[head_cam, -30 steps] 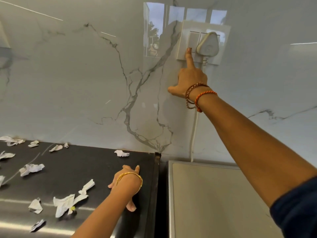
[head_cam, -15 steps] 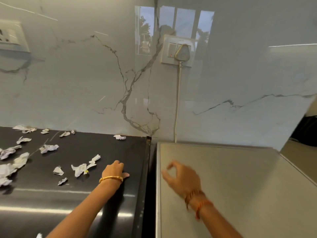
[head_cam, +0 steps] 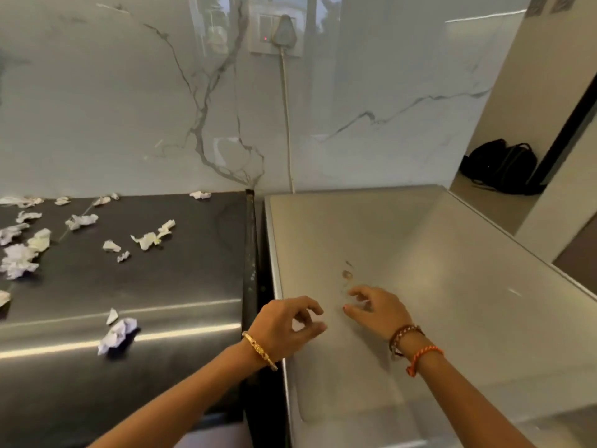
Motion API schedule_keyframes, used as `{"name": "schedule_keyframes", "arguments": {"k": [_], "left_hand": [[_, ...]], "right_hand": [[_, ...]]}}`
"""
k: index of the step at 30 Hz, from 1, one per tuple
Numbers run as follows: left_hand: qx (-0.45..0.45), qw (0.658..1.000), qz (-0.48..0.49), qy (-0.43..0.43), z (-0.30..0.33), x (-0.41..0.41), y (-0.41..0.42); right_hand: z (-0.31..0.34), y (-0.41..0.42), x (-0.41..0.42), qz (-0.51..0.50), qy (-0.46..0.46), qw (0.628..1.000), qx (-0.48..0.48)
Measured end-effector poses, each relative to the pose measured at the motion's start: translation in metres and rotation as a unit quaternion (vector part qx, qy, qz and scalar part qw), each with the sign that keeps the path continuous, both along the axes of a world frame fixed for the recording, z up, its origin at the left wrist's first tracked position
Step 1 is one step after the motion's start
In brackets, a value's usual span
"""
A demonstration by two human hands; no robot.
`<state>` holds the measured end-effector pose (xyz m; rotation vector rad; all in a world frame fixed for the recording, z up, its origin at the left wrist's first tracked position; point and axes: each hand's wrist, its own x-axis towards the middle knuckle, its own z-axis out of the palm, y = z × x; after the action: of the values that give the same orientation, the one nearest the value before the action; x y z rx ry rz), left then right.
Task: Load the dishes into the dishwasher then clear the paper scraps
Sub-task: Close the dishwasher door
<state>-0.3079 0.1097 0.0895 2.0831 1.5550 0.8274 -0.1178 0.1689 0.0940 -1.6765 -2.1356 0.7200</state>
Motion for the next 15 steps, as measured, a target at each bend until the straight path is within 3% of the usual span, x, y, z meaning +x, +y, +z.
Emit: {"name": "schedule_keyframes", "arguments": {"k": [3,5,7,8,10,13,15], "left_hand": [[-0.057,0.985,-0.097,0.129,0.002,0.024,-0.037],[-0.102,0.961,-0.106,0.234,-0.006,0.035,-0.062],[-0.002,0.935,-0.061,0.348,-0.024,0.044,-0.082],[-0.005,0.915,-0.017,0.404,-0.029,0.051,-0.091],[-0.001,0.909,0.055,0.413,-0.038,0.074,-0.106],[-0.110,0.911,0.098,0.385,-0.044,0.101,-0.126],[-0.095,0.914,0.147,0.366,-0.048,0.113,-0.138]], "right_hand": [[-0.009,-0.019,0.032,0.002,0.006,1.000,-0.005],[-0.016,-0.036,0.055,0.007,0.044,0.999,0.013],[-0.024,-0.054,0.077,0.026,0.091,0.995,0.025],[-0.029,-0.063,0.087,0.040,0.093,0.994,0.036],[-0.037,-0.081,0.101,0.084,0.043,0.994,0.059],[-0.048,-0.104,0.114,0.122,-0.081,0.983,0.114],[-0.058,-0.114,0.122,0.145,-0.150,0.964,0.162]]}}
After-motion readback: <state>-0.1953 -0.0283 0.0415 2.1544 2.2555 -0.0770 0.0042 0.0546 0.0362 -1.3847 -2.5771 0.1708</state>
